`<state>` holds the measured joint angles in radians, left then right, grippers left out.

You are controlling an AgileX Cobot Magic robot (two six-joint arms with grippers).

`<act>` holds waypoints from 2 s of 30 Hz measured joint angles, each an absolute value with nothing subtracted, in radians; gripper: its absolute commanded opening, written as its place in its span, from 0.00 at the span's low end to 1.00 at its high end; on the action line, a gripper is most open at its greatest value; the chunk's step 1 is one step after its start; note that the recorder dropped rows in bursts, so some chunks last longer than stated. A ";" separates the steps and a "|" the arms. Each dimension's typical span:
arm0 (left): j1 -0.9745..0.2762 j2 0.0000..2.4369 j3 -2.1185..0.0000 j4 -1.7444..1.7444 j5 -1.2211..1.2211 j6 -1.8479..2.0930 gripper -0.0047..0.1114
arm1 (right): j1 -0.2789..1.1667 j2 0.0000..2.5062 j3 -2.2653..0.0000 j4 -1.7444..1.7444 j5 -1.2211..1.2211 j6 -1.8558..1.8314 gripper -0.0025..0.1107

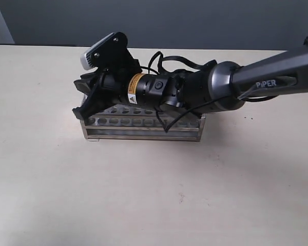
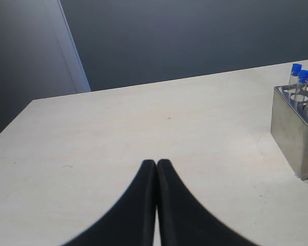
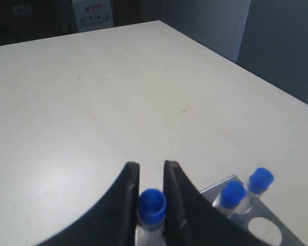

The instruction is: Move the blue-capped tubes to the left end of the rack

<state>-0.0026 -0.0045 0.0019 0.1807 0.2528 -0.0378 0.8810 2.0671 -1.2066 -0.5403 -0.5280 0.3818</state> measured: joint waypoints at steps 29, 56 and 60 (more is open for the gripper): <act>-0.003 -0.004 0.002 0.181 0.253 -0.038 0.04 | 0.810 1.751 -1.208 -0.458 -0.275 0.333 0.02; -0.003 -0.004 0.002 0.181 0.253 -0.038 0.04 | 0.610 0.583 -0.565 -0.256 0.183 0.294 0.02; -0.003 -0.004 0.002 0.181 0.253 -0.038 0.04 | 0.451 0.427 -0.514 -0.235 0.300 0.290 0.02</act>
